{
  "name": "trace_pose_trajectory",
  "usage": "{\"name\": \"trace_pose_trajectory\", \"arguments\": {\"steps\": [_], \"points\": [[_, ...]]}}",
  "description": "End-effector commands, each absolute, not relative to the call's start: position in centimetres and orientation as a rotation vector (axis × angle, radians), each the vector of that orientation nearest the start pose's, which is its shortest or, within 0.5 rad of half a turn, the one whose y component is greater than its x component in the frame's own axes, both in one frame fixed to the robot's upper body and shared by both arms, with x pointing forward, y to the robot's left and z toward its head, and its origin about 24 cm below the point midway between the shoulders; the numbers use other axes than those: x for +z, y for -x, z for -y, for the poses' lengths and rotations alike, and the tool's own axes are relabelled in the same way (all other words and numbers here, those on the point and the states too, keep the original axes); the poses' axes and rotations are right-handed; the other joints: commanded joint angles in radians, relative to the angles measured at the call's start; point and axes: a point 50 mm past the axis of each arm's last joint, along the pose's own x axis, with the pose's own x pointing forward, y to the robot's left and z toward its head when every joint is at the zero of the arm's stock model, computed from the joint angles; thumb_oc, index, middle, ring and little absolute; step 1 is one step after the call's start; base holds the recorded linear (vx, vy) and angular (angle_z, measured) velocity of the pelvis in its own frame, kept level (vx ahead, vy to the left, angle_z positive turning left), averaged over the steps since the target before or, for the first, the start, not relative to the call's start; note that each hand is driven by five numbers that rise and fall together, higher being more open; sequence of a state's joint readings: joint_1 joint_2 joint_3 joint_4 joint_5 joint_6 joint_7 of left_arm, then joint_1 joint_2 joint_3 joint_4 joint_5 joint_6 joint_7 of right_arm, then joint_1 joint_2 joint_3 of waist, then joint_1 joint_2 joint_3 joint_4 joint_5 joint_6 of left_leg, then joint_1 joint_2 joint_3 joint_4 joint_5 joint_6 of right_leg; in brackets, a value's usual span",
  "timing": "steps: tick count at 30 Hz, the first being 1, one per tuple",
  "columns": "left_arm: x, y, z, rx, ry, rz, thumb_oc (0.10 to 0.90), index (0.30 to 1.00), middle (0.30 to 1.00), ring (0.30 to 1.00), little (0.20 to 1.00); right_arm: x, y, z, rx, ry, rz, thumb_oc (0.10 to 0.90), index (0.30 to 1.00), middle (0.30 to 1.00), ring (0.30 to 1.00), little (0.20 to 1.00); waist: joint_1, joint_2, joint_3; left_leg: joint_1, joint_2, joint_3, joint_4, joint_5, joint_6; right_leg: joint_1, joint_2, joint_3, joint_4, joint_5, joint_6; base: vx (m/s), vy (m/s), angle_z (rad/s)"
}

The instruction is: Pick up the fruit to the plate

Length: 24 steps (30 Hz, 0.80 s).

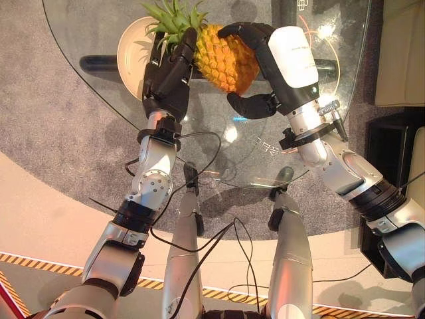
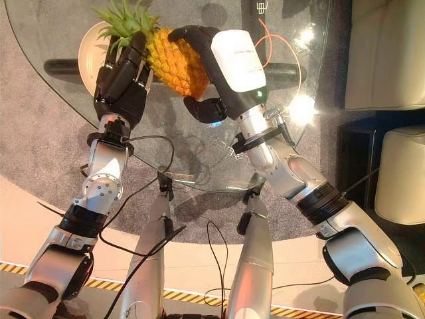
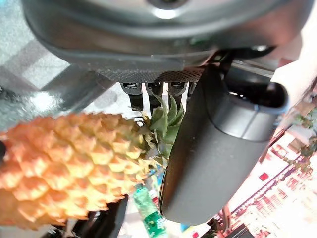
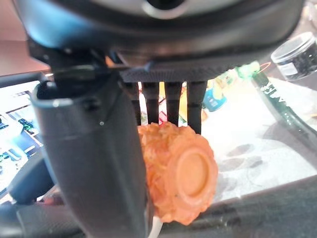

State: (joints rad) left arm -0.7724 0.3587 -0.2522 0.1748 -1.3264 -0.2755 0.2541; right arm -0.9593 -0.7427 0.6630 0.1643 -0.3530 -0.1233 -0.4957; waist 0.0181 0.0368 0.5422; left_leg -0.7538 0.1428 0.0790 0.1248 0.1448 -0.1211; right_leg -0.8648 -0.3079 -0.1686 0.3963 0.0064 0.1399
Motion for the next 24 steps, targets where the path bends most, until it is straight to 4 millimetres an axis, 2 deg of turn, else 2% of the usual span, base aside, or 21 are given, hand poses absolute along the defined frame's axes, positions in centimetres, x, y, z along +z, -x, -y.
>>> {"name": "trace_pose_trajectory", "arguments": {"steps": [1, 24], "points": [[29.3, -32.7, -13.6, -0.368, 1.035, 0.696, 0.800, 0.900, 0.900, 0.900, 0.900, 31.7, -28.7, 7.7, 0.084, 0.994, 1.478, 0.100, 0.300, 0.300, 0.300, 0.200, 0.001, 0.000, -0.022, -0.056, -0.009, -0.037, 0.092, -0.047, -0.019, 0.068, -0.003, -0.035, -0.140, 0.083, 0.057, 0.00, 0.000, 0.00], [29.7, -32.7, -13.3, -0.367, 1.092, 0.693, 0.800, 0.900, 0.900, 0.900, 0.900, 31.7, -27.9, 6.7, 0.150, 0.968, 1.549, 0.100, 0.300, 0.300, 0.300, 0.200, 0.001, 0.000, -0.022, -0.057, -0.013, -0.036, 0.086, -0.044, -0.019, 0.070, -0.004, -0.038, -0.151, 0.089, 0.060, 0.00, 0.000, 0.00]]}}
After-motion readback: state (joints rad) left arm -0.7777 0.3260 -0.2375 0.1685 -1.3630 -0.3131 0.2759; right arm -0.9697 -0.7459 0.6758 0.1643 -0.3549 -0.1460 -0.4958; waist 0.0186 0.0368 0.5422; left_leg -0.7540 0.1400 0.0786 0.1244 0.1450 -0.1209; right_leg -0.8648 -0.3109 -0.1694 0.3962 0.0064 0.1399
